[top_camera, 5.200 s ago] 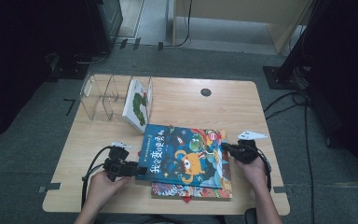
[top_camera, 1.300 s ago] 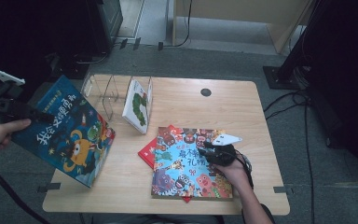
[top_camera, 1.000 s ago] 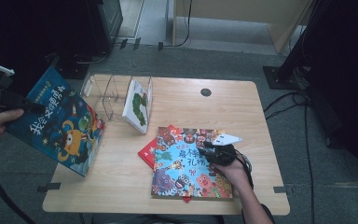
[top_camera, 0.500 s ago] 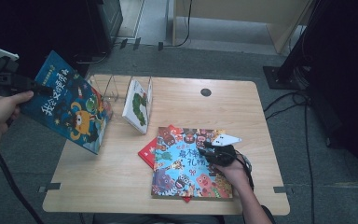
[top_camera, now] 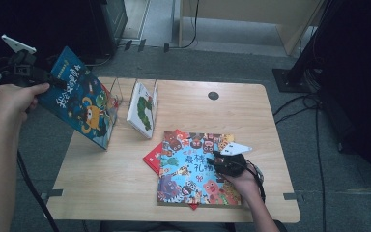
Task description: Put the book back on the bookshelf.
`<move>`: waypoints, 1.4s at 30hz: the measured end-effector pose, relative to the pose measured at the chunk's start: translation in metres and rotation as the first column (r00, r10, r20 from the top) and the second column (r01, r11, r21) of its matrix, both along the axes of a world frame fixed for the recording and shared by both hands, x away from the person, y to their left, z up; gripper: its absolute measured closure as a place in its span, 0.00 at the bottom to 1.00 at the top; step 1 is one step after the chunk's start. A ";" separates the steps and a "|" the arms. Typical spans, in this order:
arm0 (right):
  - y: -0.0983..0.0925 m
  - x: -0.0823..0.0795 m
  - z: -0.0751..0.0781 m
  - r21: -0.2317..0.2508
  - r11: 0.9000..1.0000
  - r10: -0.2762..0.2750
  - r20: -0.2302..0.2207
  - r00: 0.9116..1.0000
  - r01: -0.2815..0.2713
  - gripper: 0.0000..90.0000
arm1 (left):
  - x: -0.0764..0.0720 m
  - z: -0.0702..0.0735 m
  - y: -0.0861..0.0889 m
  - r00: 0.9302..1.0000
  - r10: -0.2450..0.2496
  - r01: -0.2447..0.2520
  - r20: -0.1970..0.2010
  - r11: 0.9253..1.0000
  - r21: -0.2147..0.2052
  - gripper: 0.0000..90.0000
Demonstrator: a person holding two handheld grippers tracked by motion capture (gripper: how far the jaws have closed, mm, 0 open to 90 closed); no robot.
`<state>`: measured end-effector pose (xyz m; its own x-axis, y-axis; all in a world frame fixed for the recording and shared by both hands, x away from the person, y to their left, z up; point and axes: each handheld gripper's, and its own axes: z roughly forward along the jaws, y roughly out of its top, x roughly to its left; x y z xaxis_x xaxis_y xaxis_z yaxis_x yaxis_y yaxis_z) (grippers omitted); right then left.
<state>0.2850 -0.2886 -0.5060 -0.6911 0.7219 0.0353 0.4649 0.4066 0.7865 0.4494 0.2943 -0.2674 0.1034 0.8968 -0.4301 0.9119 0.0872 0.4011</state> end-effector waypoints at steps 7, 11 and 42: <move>-0.006 -0.014 0.001 0.014 1.000 -0.013 0.022 1.000 0.012 0.65 | 0.016 0.001 -0.001 1.000 -0.010 0.010 -0.002 1.000 0.005 0.89; -0.014 -0.022 0.000 0.032 0.999 -0.043 0.022 0.999 0.042 0.65 | 0.022 0.001 0.001 1.000 -0.016 0.016 -0.002 1.000 0.001 0.89; -0.036 -0.026 0.000 0.053 0.992 -0.116 0.005 0.993 0.116 0.67 | 0.012 -0.004 0.018 0.999 -0.048 0.048 0.025 0.999 0.010 0.76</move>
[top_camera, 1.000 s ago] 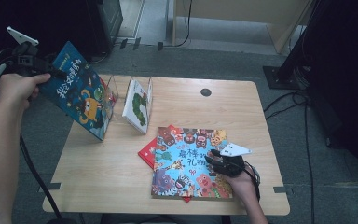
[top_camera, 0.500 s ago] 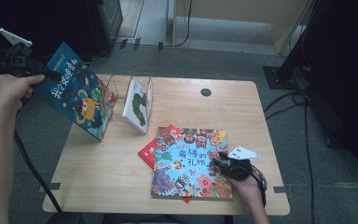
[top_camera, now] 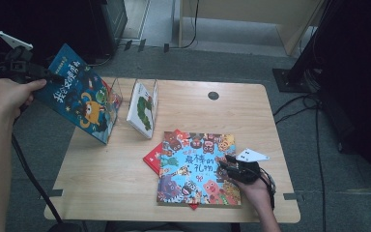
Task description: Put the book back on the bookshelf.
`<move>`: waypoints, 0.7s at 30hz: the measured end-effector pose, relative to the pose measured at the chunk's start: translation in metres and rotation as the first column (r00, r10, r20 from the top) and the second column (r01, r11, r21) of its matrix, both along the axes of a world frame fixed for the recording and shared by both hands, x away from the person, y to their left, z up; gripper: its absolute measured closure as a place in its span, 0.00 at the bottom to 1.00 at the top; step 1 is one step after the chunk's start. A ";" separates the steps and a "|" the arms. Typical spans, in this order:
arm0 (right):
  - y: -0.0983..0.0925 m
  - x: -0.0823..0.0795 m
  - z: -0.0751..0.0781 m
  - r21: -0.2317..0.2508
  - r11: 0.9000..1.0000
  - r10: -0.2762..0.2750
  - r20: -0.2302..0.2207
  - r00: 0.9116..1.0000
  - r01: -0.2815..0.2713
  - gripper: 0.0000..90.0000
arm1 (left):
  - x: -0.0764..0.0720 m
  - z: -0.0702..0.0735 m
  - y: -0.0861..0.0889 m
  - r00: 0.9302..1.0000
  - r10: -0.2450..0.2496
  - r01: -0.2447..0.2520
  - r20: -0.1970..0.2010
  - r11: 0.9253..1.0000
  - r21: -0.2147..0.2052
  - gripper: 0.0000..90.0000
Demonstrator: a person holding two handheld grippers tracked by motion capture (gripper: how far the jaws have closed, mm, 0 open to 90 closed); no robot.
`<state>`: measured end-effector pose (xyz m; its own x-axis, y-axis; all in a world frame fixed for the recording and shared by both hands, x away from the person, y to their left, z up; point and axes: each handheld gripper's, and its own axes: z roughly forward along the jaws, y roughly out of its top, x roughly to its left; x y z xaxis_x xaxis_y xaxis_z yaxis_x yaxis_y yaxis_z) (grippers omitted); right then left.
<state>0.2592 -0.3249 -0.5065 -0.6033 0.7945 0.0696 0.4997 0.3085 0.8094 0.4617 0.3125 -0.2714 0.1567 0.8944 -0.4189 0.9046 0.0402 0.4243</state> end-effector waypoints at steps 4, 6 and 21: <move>-0.005 0.004 0.000 0.017 1.000 -0.015 -0.009 1.000 0.015 0.69 | -0.013 0.001 0.001 0.999 -0.007 0.006 0.031 1.000 0.013 0.69; -0.009 0.007 0.001 0.023 0.999 -0.025 -0.012 1.000 0.025 0.71 | -0.022 -0.002 0.003 0.999 0.010 -0.010 0.041 1.000 -0.007 0.67; -0.031 0.030 0.000 0.043 0.995 -0.091 -0.072 0.993 0.094 0.88 | -0.098 -0.027 -0.002 0.997 -0.003 0.005 0.075 1.000 -0.020 0.63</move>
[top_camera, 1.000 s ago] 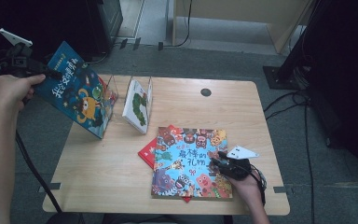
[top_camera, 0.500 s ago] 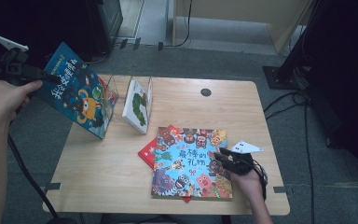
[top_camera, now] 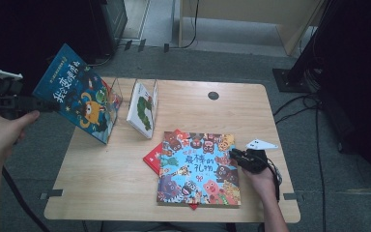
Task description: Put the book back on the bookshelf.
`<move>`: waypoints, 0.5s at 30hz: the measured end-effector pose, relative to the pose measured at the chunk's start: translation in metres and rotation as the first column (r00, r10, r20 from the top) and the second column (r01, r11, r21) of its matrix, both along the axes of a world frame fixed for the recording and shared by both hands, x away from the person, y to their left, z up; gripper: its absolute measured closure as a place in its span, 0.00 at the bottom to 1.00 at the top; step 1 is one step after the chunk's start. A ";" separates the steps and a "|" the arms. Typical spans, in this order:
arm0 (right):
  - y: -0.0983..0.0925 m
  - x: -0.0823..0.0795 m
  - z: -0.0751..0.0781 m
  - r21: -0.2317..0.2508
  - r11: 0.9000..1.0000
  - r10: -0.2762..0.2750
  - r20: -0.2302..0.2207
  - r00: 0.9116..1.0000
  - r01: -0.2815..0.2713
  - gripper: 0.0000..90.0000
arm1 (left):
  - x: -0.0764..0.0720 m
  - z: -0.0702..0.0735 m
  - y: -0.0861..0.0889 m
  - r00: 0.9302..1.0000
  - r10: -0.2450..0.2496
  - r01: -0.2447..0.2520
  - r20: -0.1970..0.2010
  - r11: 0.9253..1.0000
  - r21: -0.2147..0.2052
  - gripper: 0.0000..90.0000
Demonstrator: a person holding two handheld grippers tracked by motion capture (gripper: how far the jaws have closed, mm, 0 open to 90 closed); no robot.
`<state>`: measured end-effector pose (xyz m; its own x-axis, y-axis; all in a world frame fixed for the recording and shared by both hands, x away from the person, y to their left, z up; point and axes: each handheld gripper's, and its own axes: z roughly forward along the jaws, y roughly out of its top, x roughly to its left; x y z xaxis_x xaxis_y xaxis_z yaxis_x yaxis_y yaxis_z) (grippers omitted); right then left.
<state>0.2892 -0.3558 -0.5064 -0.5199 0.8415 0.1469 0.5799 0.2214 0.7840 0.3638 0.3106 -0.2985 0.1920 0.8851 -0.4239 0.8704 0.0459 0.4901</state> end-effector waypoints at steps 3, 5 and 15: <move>-0.005 0.004 0.001 -0.012 1.000 -0.021 -0.010 1.000 0.020 0.92 | -0.012 -0.008 -0.006 1.000 -0.021 0.021 0.002 1.000 -0.005 0.63; -0.011 0.006 0.001 -0.029 0.998 -0.052 -0.012 0.999 0.052 0.95 | -0.019 -0.014 -0.011 1.000 -0.028 0.028 0.002 1.000 -0.003 0.63; -0.010 0.014 -0.002 -0.056 0.996 -0.068 -0.051 0.996 0.065 1.00 | -0.036 -0.042 -0.044 0.997 -0.081 0.081 0.020 0.997 0.008 0.71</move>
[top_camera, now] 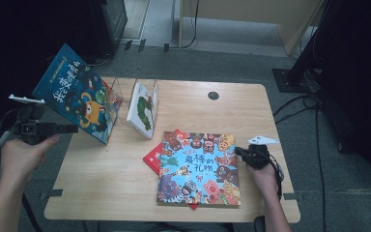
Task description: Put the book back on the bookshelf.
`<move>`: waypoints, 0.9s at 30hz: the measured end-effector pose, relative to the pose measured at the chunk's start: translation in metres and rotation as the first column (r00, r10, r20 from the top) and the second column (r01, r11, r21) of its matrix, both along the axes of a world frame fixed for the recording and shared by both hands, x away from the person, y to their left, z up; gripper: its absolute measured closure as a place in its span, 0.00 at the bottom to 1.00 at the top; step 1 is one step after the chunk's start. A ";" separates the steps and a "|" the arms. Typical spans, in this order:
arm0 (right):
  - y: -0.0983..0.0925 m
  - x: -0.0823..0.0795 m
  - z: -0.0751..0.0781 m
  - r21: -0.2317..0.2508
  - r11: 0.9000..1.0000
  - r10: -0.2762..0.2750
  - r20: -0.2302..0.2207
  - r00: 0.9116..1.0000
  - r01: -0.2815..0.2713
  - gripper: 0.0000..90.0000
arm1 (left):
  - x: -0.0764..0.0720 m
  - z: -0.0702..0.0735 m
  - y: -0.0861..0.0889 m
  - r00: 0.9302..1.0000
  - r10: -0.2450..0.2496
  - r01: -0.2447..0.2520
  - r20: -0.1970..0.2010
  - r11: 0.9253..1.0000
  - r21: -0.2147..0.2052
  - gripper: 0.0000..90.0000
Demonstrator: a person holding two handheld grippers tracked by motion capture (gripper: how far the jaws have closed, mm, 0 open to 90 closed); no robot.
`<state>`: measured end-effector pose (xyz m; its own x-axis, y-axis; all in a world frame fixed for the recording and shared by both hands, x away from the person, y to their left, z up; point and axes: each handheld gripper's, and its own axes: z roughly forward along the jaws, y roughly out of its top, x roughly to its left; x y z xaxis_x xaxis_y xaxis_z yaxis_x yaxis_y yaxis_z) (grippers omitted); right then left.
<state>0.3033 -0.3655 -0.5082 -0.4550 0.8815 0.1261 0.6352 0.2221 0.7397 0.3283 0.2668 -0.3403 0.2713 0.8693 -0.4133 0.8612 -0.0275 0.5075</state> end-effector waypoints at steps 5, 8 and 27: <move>0.004 0.003 -0.001 0.008 1.000 -0.007 0.012 1.000 0.007 1.00 | -0.006 -0.013 -0.020 0.999 -0.048 0.048 0.024 0.999 0.011 0.76; 0.009 0.006 -0.002 0.004 1.000 0.006 0.027 1.000 -0.006 1.00 | -0.009 -0.021 -0.032 0.997 -0.075 0.074 0.028 0.997 0.022 0.78; 0.032 0.026 -0.005 0.036 0.999 0.037 0.043 0.998 -0.039 1.00 | -0.028 -0.086 -0.095 0.978 -0.205 0.206 0.034 0.979 -0.008 0.83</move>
<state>0.3296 -0.3331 -0.5128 -0.4939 0.8585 0.1378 0.5948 0.2180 0.7737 0.3002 0.1713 -0.4267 0.4573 0.7889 -0.4105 0.8207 -0.1966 0.5364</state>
